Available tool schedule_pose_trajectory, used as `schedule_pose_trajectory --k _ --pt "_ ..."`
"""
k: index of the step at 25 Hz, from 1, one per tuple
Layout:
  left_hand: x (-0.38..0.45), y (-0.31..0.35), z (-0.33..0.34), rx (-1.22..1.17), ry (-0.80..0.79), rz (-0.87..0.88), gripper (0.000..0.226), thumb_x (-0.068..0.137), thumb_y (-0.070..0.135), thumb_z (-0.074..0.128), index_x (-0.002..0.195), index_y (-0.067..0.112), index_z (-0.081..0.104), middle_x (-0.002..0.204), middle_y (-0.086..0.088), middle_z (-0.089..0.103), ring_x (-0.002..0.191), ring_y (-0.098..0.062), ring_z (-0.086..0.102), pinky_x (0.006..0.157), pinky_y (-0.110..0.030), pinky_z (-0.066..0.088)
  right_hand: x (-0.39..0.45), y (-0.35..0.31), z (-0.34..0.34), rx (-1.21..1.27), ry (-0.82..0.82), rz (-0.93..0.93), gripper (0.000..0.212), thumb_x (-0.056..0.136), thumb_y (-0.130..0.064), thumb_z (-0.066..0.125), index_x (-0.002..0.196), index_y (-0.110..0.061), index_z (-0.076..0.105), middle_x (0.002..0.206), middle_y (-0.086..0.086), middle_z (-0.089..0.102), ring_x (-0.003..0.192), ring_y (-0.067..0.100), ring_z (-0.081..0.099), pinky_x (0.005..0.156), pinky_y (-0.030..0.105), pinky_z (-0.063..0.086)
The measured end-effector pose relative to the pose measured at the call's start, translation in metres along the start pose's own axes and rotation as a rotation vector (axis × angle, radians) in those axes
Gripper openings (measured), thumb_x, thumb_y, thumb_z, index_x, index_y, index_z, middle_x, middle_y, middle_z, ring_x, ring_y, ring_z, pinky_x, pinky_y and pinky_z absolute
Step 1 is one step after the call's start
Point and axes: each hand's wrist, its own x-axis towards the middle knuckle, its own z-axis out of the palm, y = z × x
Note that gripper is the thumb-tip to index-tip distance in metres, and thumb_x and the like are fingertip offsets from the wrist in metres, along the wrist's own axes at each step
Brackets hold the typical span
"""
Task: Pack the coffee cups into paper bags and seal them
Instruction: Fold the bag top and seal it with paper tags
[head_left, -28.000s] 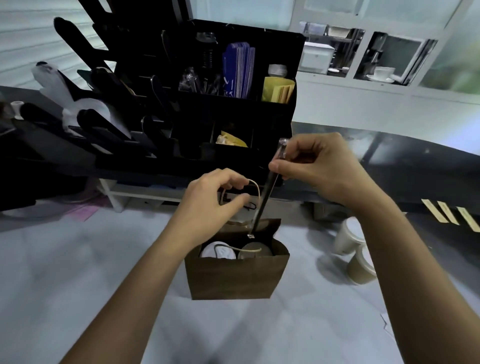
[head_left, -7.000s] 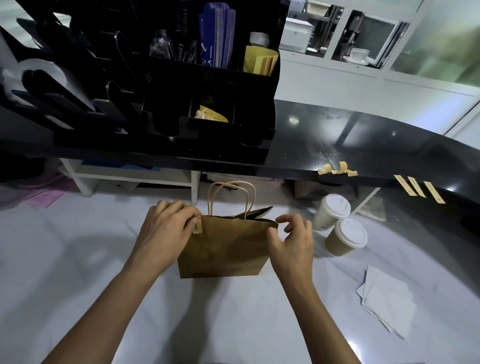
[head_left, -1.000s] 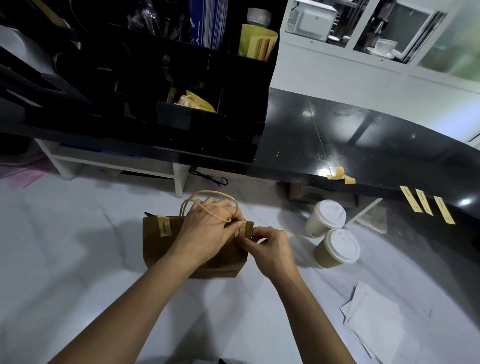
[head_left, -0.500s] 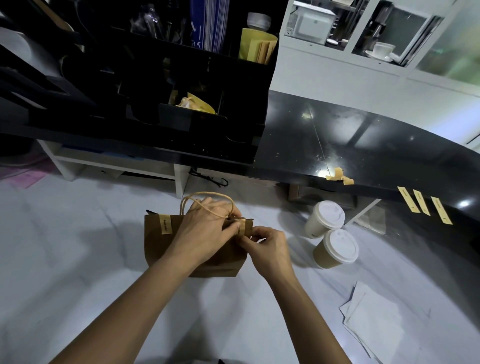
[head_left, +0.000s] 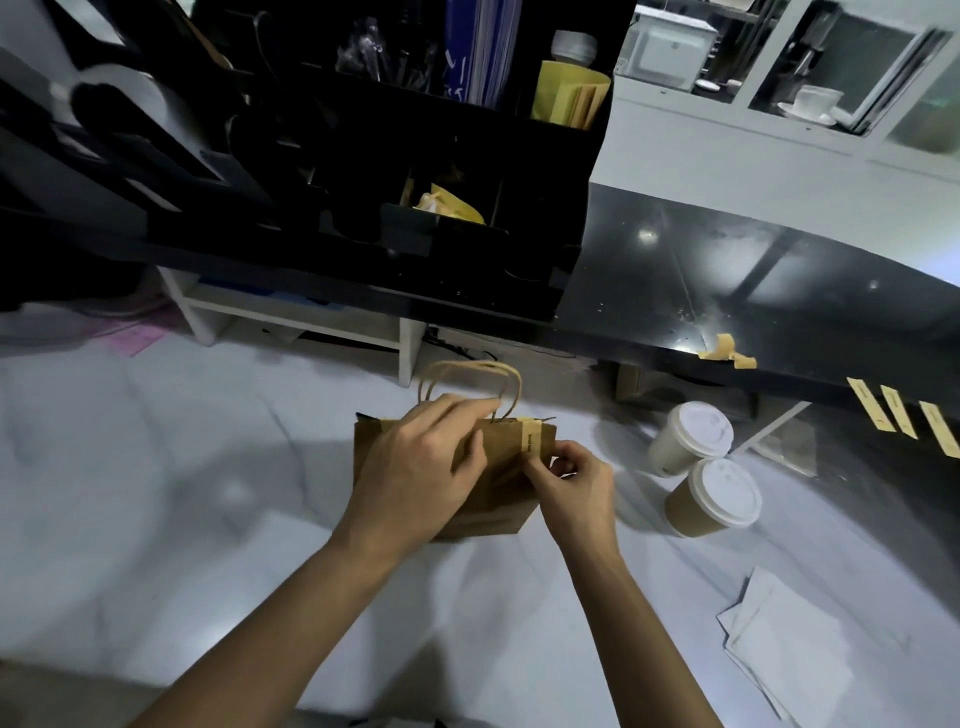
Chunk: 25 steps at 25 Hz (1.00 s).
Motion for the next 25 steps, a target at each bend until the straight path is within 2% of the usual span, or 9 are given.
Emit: schedule_pose_trajectory --k 2,5,8,10,14,18,21,25 --pt "-0.007 -0.005 -0.011 0.000 0.097 0.002 0.035 0.093 0.012 0.062 0.127 0.019 0.062 0.105 0.006 0.066 0.098 -0.013 0.059 0.080 -0.024 0.054 -0.002 0.001 0.002 0.016 0.021 0.004 0.009 0.086 -0.034 0.075 0.081 -0.027 0.071 0.070 -0.001 0.062 0.061 0.010 0.055 0.048 0.021 0.043" --pt "-0.018 -0.016 -0.023 -0.012 0.185 -0.116 0.045 0.091 0.018 0.061 0.134 0.023 0.051 0.108 0.009 0.056 0.095 -0.011 0.049 0.075 -0.021 0.047 -0.007 0.005 0.007 0.018 0.045 0.017 0.009 0.083 -0.034 0.077 0.087 -0.028 0.072 0.072 0.001 0.060 0.064 0.016 0.055 0.055 0.031 0.044" --pt "-0.034 -0.030 -0.026 -0.007 0.235 -0.252 0.050 0.089 0.018 0.065 0.135 0.025 0.047 0.117 0.006 0.054 0.101 -0.014 0.044 0.085 -0.035 0.047 -0.015 0.010 0.013 -0.003 0.058 0.054 0.027 0.083 -0.038 0.078 0.105 -0.028 0.069 0.092 0.007 0.064 0.080 0.021 0.062 0.064 0.036 0.051" --pt "-0.045 -0.038 -0.026 -0.019 0.243 -0.366 0.050 0.089 0.019 0.067 0.134 0.025 0.047 0.120 0.003 0.054 0.106 -0.018 0.046 0.090 -0.045 0.047 -0.022 0.013 0.017 -0.009 0.089 0.097 0.038 0.081 -0.040 0.079 0.114 -0.029 0.064 0.104 0.006 0.062 0.091 0.022 0.064 0.075 0.042 0.056" --pt "-0.058 -0.051 -0.025 -0.066 0.137 -0.548 0.052 0.089 0.022 0.068 0.135 0.025 0.044 0.129 -0.003 0.051 0.115 -0.026 0.048 0.098 -0.052 0.046 -0.036 0.019 0.022 -0.006 0.120 0.122 0.052 0.079 -0.042 0.081 0.123 -0.030 0.057 0.117 0.001 0.059 0.104 0.019 0.062 0.087 0.043 0.055" --pt "-0.068 -0.061 -0.021 -0.081 -0.045 -0.686 0.057 0.091 0.030 0.063 0.141 0.026 0.036 0.136 -0.010 0.048 0.123 -0.035 0.047 0.101 -0.048 0.044 -0.046 0.024 0.026 0.043 0.043 0.114 0.059 0.082 -0.043 0.079 0.132 -0.029 0.051 0.124 -0.009 0.060 0.117 0.015 0.058 0.095 0.038 0.051" --pt "-0.073 -0.066 -0.017 -0.122 -0.188 -0.737 0.061 0.092 0.035 0.060 0.145 0.028 0.030 0.134 -0.010 0.053 0.123 -0.034 0.049 0.098 -0.044 0.045 -0.050 0.025 0.029 0.102 -0.009 0.113 0.052 0.083 -0.040 0.080 0.125 -0.036 0.049 0.111 -0.024 0.061 0.114 0.010 0.062 0.090 0.031 0.050" --pt "-0.077 -0.068 -0.012 -0.313 -0.213 -0.770 0.057 0.092 0.033 0.061 0.141 0.034 0.031 0.126 0.002 0.055 0.114 -0.024 0.056 0.086 -0.036 0.047 -0.052 0.023 0.031 0.119 -0.026 0.110 0.052 0.083 -0.040 0.079 0.124 -0.040 0.046 0.116 -0.016 0.063 0.111 0.011 0.063 0.095 0.038 0.054"
